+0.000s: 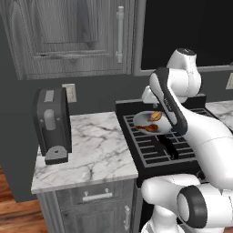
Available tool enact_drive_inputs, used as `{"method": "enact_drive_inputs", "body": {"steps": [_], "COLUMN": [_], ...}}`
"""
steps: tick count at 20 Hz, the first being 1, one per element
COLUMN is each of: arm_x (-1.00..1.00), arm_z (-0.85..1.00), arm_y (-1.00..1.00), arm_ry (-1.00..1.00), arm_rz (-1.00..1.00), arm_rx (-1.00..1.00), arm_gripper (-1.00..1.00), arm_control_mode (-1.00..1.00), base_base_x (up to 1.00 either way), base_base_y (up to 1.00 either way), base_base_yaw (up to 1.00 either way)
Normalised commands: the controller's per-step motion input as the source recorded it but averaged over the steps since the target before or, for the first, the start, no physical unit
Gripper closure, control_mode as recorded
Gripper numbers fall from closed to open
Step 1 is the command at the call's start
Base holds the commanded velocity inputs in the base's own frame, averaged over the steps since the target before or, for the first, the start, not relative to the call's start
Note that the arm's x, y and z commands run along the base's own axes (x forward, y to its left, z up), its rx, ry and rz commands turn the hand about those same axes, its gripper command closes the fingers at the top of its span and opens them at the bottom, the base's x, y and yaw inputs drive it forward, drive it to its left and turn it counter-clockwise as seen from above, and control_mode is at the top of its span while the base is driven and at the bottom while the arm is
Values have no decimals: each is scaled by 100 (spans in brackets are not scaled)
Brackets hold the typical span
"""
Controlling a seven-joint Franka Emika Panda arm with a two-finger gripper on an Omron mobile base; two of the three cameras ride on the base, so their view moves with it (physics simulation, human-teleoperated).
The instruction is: Take the chicken drumsticks from the pan and place one on each plate on the dining counter.
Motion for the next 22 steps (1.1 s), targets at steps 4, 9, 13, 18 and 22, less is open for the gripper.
{"method": "enact_drive_inputs", "body": {"steps": [4,9,13,18,22], "arm_x": [-14,-44,-43,-3,15], "arm_z": [-8,-30,-42,-42,-22], "arm_y": [0,-3,-14,-20,-38], "arm_ry": [0,0,-1,0,0], "arm_rz": [0,0,1,0,-6], "arm_rx": [-1,-11,-16,-16,0], "arm_gripper": [-100,-100,-100,-100,-100], "arm_control_mode": [-100,-100,-100,-100,-100], "base_base_x": [0,0,0,0,0], "base_base_y": [0,0,0,0,0], "base_base_yaw": [0,0,0,0,0]}}
